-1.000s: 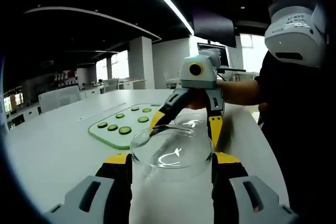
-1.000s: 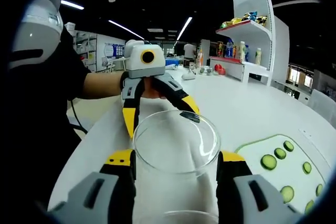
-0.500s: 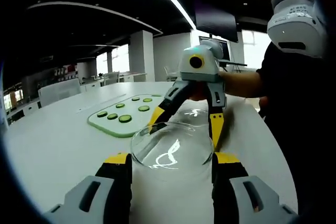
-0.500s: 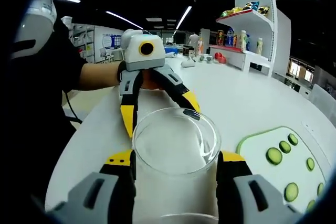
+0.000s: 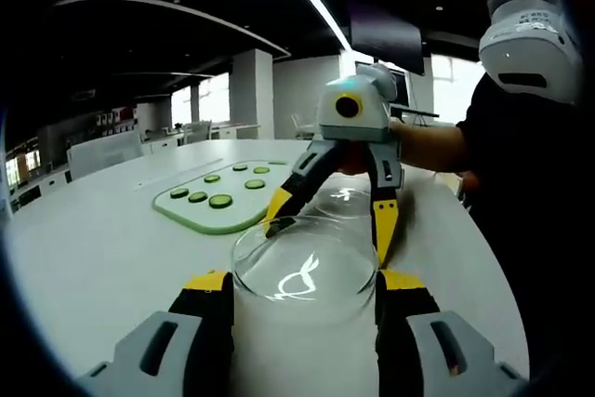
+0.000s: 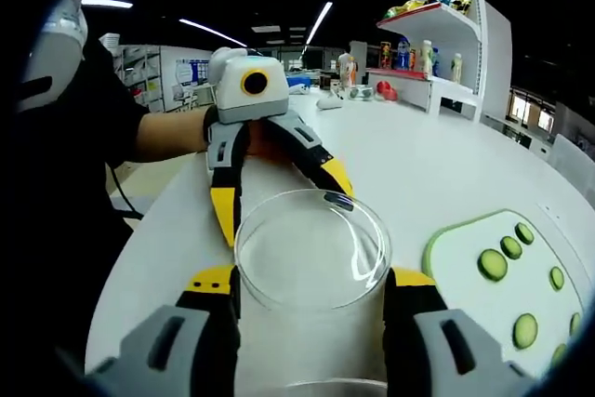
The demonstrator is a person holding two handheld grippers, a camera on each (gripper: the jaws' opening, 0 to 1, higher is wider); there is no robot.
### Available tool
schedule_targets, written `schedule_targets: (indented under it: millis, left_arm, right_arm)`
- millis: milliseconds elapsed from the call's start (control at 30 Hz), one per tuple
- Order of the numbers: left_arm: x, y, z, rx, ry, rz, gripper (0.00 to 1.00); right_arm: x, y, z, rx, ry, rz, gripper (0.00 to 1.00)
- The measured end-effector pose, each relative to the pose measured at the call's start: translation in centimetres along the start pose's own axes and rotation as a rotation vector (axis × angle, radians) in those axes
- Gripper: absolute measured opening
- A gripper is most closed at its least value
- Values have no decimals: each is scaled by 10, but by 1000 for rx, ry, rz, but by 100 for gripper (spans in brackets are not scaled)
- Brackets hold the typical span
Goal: Open the petri dish lid, add cucumber slices into the petri dish, and close the lid
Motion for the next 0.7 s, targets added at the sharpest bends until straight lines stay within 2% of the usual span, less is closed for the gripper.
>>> schedule_targets:
  millis: [700]
  left_arm:
    - [0,0,3,-10,22,1,61]
  right_arm:
    - [-1,0,0,-11,-6,16,60]
Point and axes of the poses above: the point that each gripper's makers call its tool centre point, and the gripper's own axes: y roughly backward along the fingers, x roughly to its right, z roughly out of its underside, the point moved 4 cm from there along y, roughly backward along the fingers, and after that the axes turned 4 degrees about z, right-handed, at the moved point
